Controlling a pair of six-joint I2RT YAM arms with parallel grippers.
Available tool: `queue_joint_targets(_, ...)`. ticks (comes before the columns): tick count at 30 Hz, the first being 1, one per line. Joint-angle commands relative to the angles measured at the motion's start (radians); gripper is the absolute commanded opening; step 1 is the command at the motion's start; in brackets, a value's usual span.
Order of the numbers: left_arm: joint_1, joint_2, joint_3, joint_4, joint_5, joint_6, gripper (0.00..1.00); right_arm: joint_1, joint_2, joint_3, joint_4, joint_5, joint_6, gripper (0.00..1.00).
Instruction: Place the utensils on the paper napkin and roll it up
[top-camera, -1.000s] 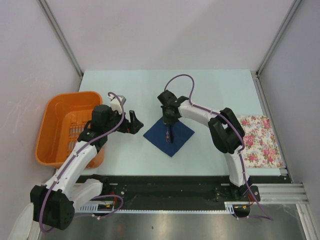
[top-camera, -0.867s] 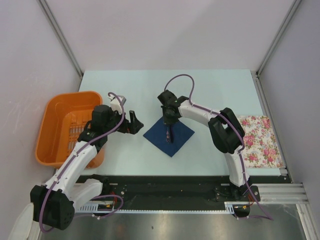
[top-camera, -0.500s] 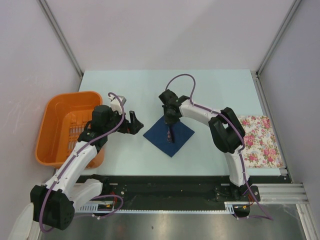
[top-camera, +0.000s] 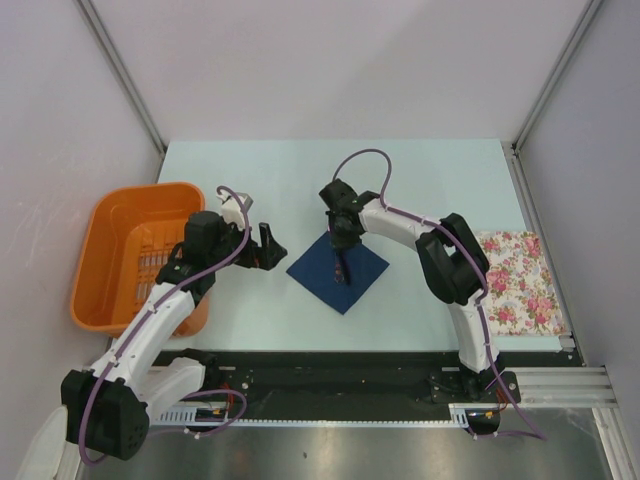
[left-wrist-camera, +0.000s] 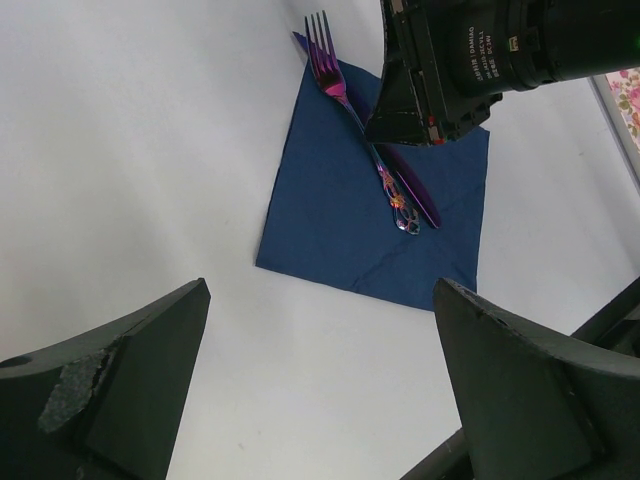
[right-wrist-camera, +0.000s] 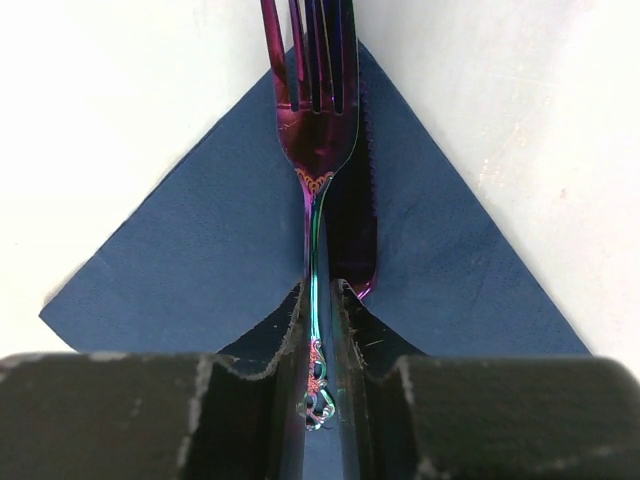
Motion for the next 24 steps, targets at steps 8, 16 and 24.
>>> queue_joint_targets(8, 0.004, 0.002, 0.001, 0.02, 0.022, 0.026, 1.0, -0.001, -0.017, 0.038, 0.032, -0.032, -0.027, 0.29)
queue_joint_targets(16, -0.03, 0.003, -0.024, 0.014, 0.036, 0.145, 1.0, -0.106, -0.143, -0.05, 0.058, -0.176, -0.038, 0.36)
queue_joint_targets(24, -0.151, 0.135, -0.008, -0.031, 0.043, 0.274, 0.77, -0.216, -0.253, -0.307, 0.096, -0.357, -0.078, 0.29)
